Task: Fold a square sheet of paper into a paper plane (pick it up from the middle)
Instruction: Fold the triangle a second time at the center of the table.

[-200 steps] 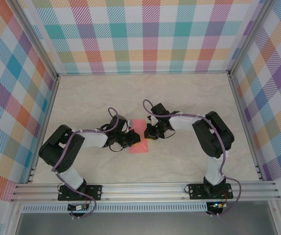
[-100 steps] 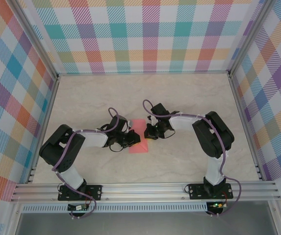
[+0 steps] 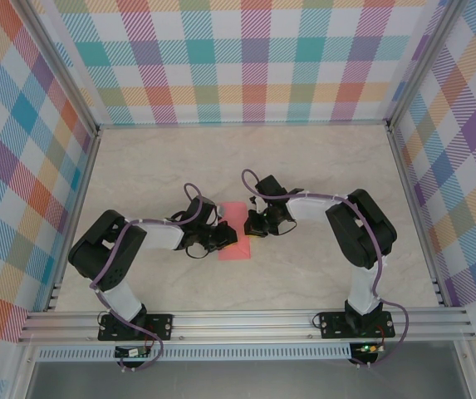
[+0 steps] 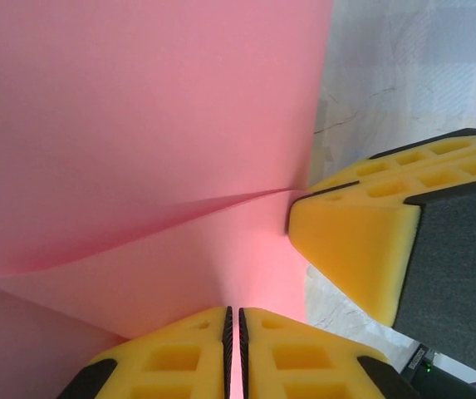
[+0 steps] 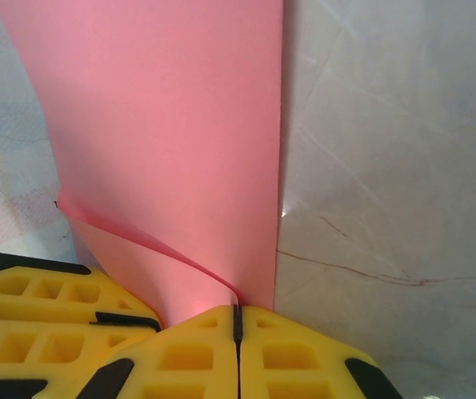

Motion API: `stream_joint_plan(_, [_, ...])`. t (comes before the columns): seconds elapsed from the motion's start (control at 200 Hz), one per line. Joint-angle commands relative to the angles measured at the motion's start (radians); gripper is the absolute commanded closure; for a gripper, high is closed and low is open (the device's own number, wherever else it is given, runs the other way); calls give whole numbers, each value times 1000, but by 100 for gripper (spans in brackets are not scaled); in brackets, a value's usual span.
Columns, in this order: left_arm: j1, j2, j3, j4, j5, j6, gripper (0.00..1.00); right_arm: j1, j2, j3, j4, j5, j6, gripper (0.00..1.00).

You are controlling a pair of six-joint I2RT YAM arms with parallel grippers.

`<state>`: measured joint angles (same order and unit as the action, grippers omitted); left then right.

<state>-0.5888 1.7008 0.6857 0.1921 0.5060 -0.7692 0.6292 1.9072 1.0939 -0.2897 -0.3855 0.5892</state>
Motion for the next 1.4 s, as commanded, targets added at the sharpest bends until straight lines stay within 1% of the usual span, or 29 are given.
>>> stream_joint_plan(0.0, [-9,20,6,-18,-30,18,87,4,-3,4,-23,30,-11,94])
stream_joint_plan(0.12, [-9,25,-1,-40,-46,19,88,4,-17,18,-44,34,-10,92])
stream_joint_plan(0.27, [-12,22,-14,-57,-59,17,89,4,-80,35,-79,60,-6,83])
stream_joint_plan(0.385, [-14,20,-13,-74,-71,18,89,4,-129,27,-106,87,-2,81])
stream_joint_plan(0.48, [-17,20,-11,-82,-83,18,89,7,-154,3,-109,60,-3,84])
stream_joint_plan(0.635, [-20,20,-6,-95,-96,14,90,27,-177,-36,-102,-19,8,92])
stream_joint_plan(0.85, [-29,8,-8,-107,-130,0,91,84,-175,-66,-82,-104,23,94])
stream_joint_plan(1.115, [-34,-1,-11,-114,-150,-9,91,125,-112,-49,-98,-85,19,94])
stream_joint_plan(1.395, [-34,-10,-15,-118,-164,-18,91,139,-74,-38,-146,-8,1,95])
